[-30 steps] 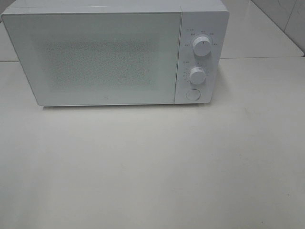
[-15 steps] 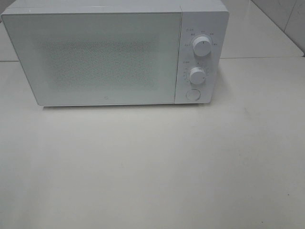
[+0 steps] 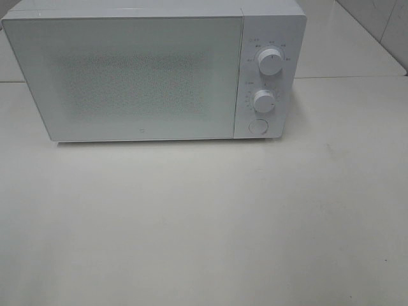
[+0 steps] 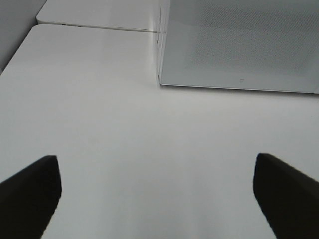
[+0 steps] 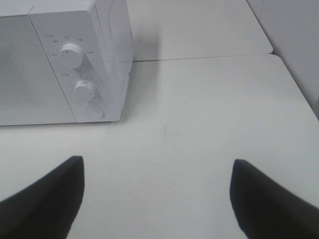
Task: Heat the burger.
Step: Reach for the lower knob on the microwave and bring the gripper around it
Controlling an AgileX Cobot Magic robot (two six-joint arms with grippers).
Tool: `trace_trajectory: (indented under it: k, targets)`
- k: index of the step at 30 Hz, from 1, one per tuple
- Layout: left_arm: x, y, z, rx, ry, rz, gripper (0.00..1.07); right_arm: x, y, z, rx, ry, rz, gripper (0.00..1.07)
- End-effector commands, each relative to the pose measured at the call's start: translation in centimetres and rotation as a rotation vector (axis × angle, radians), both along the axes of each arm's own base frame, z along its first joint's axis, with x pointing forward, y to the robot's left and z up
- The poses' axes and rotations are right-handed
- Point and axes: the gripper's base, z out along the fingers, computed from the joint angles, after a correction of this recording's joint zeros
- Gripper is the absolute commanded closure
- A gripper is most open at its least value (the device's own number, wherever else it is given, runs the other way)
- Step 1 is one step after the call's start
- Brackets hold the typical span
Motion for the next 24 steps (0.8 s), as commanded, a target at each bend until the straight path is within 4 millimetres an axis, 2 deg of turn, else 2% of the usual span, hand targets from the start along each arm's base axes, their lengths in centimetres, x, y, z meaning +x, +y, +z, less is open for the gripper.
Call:
trace_trajectory:
  k: [1,4,6,9,16,21,24]
  targets:
    - [-0.2,0.0,-0.1,-0.005,-0.024,-0.001,0.06,1.7,0.1,0.6,0.001,-0.032,-0.004,0.33]
    - [-0.2,0.0,-0.1,-0.005,-0.024,-0.001,0.06,2.1,0.2,0.6,0.001,-0.034,-0.003,0.33]
    - [-0.2,0.0,-0.1,-0.005,-0.024,-0.001,0.06,3.6,0.3,0.6,-0.001,-0.020,0.001,0.33]
    - [-0.2,0.0,-0.1,-0.005,-0.024,-0.001,0.06,4.3,0.4,0.5,-0.003,-0.009,0.003,0.33]
    - [-0.2,0.0,-0.1,-0.005,-0.024,-0.001,0.06,7.1,0.6,-0.3,-0.011,0.056,0.008,0.33]
    - [-0.2,0.0,-0.1,-0.005,-0.024,-0.001,0.06,8.1,0.8,-0.7,-0.013,0.072,0.011,0.33]
    - [-0.2,0.0,-0.1,-0.005,-0.024,-0.001,0.06,9.2,0.9,-1.6,-0.017,0.095,0.015,0.33]
